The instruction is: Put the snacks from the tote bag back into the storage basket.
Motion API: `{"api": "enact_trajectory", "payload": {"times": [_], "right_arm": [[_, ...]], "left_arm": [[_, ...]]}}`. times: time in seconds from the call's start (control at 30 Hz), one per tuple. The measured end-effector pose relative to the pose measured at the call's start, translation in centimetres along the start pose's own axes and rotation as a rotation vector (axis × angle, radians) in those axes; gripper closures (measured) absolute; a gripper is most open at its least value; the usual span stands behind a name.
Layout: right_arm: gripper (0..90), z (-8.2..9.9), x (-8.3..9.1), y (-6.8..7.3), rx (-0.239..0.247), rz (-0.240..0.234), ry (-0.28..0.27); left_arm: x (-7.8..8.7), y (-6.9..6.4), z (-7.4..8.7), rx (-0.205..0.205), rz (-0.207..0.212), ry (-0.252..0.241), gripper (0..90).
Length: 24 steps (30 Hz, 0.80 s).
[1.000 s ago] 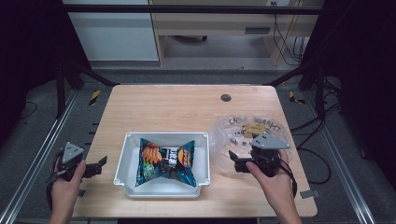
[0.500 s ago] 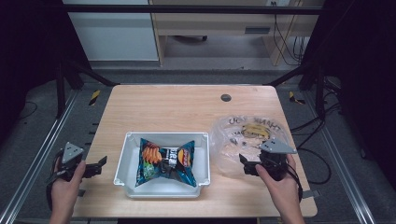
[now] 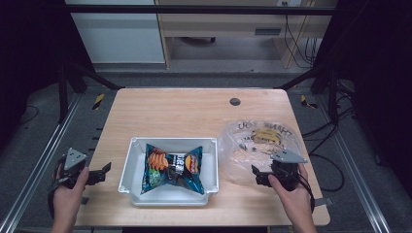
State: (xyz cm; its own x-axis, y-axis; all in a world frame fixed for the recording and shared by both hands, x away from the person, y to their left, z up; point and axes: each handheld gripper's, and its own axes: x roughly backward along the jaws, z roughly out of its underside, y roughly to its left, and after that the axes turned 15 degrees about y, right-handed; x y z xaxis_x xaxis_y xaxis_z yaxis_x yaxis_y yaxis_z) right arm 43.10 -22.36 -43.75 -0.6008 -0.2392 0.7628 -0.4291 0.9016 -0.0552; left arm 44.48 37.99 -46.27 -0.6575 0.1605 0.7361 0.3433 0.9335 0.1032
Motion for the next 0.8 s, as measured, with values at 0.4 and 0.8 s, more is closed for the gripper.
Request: {"api": "enact_trajectory", "payload": {"times": [0.4, 0.8], "right_arm": [[6.9, 1.0, -1.0, 0.0, 0.014, -0.022, -0.001], [7.0, 2.5, -1.8, 0.0, 0.027, -0.034, 0.014]], "left_arm": [[0.0, 0.0, 0.0, -0.001, -0.001, 0.001, 2.0], [0.0, 0.0, -0.1, -0.007, 0.002, 0.001, 1.9]]}}
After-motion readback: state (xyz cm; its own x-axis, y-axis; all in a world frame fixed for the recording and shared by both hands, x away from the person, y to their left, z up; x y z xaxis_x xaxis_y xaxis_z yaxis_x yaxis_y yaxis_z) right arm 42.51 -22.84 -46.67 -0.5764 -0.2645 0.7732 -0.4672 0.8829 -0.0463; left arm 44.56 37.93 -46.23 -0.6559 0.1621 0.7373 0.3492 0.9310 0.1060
